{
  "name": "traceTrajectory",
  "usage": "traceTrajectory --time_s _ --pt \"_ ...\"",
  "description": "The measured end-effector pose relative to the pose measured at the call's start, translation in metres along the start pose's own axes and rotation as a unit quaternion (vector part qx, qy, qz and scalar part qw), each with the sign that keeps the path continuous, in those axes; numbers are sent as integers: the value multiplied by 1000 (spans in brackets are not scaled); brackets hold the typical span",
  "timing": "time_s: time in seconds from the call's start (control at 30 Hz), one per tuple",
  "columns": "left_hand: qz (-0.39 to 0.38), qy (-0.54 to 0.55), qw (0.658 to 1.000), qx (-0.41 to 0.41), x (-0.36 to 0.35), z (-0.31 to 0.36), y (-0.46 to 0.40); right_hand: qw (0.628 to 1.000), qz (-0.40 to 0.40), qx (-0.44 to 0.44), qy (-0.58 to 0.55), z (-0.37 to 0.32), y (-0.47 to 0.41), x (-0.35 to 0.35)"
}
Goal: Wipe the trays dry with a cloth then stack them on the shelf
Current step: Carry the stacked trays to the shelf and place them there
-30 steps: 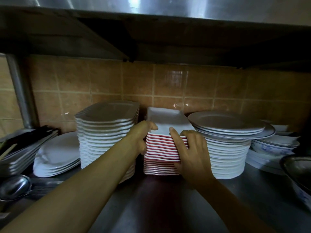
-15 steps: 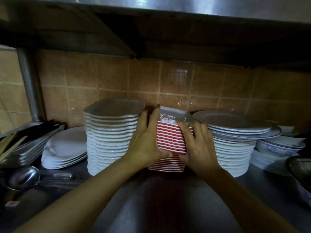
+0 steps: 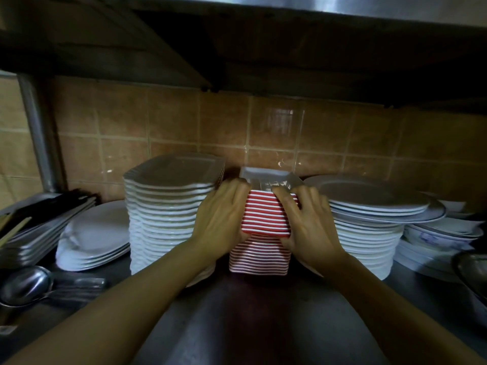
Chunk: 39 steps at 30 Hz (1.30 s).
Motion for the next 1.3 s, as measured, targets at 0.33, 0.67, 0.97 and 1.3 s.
traceTrajectory --time_s 0.33,0.67,0.97,1.3 --pt "-89 -8 994 58 -28 -13 -5 1000 -8 -8 11 6 -9 -22" --pt "-125 15 990 56 -39 -18 -4 989 -67 -65 -114 30 5 -36" --pt "-158 -24 982 102 -49 -23 -15 978 -93 -85 -164 33 -6 -45" --pt "-171 -51 979 99 -60 -23 -23 978 -112 -88 -152 40 -15 -53"
Point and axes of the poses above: each hand's wrist, its own y-axis away from the middle knuckle, its own x-axis out of the back of the hand, z = x × y, the point moved 6 cm from there along -y, towards the middle knuckle, and after that the axes turned 5 degrees about z, right-handed, at the moved point
